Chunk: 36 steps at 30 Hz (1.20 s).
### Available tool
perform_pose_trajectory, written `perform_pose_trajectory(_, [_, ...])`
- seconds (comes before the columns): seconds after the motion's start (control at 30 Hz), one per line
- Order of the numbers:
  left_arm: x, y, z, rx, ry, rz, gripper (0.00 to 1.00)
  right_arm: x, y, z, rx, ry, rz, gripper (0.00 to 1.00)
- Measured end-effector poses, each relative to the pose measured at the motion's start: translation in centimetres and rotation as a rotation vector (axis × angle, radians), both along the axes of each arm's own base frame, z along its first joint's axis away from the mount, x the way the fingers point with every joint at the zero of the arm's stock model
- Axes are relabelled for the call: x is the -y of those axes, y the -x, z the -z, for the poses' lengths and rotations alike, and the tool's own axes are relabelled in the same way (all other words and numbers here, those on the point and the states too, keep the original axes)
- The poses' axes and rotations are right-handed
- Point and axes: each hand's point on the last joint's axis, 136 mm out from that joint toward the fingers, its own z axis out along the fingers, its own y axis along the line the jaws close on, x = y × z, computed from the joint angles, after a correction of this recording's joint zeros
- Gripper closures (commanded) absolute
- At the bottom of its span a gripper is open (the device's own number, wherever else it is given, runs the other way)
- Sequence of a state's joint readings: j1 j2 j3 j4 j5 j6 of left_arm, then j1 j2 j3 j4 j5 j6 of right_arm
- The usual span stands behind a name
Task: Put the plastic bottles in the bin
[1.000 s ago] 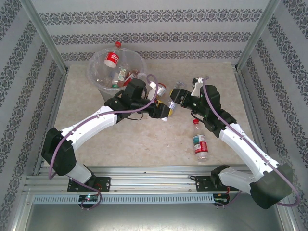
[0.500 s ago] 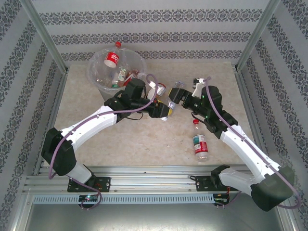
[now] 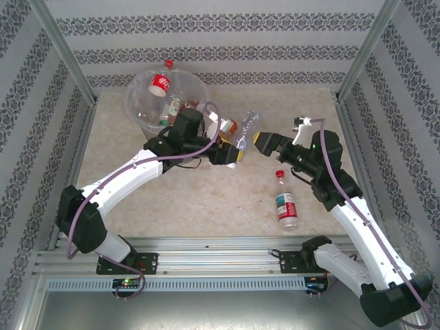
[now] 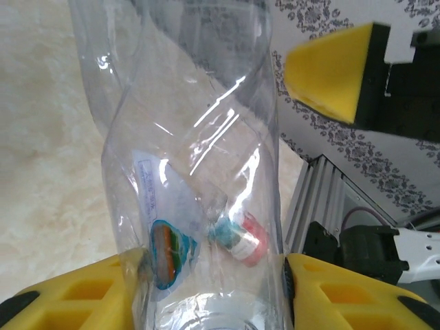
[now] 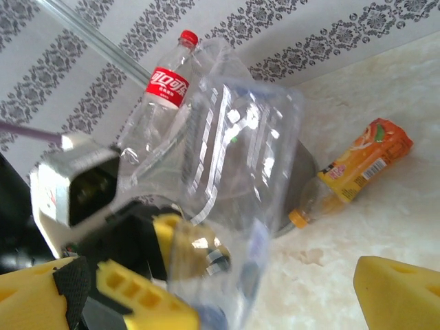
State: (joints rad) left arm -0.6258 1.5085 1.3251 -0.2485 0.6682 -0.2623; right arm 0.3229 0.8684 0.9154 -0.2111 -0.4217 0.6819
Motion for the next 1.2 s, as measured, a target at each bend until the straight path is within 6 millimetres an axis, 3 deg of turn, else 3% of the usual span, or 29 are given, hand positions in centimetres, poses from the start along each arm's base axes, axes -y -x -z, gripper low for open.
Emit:
perform_pose_trajectory(0.3, [-3.6, -2.7, -8.5, 0.214, -0.117, -0.199, 0.51, 0.7, 2.6, -2.5, 0.097, 0.100, -0.043, 0.02])
perform_pose_trajectory(0.5, [-7.9, -4.3, -11.1, 0.292, -0.294, -0.376, 0.52, 0.9, 3.4, -2.2, 0.108, 0.145, -0.059, 0.02])
perform_pose_trajectory(0.63, [-11.4, -6.6, -10.0, 0.286, -0.461, -0.486, 0.52, 1.1, 3.4, -1.6, 0.100, 0.173, -0.061, 0.02])
perform_pose_trajectory(0.87, [-17.8, -10.5, -4.7, 0.157, -0.728, -0.621, 0.52, 1.1, 3.0, -1.1, 0.096, 0.193, -0.061, 0.02])
perform_pose_trajectory(1.03, [-19.7, -11.6, -4.0, 0.127, -0.794, -0.661, 0.48, 1.3, 2.8, -0.7, 0.088, 0.206, -0.056, 0.02])
perform_pose_trajectory(1.2, [-20.0, -12.1, -2.9, 0.106, -0.844, -0.652, 0.43, 1.5, 2.5, -0.6, 0.087, 0.215, -0.044, 0.02])
